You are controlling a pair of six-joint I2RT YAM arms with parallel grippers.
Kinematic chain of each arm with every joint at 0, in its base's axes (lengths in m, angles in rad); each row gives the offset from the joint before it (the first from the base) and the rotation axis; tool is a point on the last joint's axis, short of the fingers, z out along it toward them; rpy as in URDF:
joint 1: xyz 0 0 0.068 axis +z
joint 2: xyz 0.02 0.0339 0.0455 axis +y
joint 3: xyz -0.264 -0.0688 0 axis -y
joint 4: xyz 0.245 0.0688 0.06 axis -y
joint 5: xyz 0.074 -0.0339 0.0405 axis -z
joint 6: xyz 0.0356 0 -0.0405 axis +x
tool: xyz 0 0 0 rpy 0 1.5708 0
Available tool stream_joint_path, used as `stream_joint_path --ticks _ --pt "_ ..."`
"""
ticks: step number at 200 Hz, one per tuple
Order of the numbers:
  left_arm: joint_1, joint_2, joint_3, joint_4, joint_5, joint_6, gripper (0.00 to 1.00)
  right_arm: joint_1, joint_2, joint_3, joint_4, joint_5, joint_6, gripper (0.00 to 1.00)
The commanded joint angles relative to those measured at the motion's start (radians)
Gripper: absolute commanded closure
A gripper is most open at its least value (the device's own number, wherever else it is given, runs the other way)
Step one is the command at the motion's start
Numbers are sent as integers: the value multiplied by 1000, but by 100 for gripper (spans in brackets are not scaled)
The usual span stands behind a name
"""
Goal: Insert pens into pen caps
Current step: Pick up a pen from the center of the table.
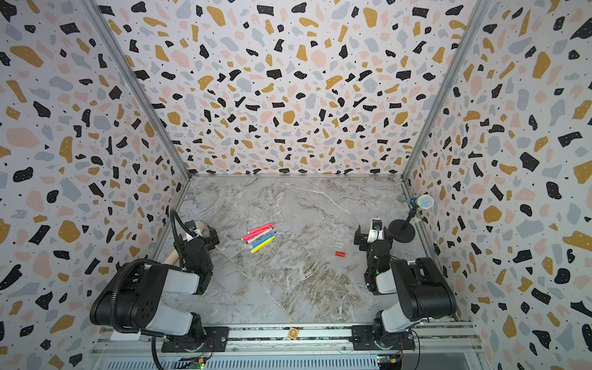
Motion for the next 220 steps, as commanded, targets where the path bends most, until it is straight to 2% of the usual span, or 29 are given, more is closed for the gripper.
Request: stream_joint_path --ticks 1,220 --pt "6 -15 8 39 5 -5 0 -4 -20 2 13 -6 7 1" --pt "6 -17 7 41 4 -5 0 -4 -23 3 9 -6 6 1"
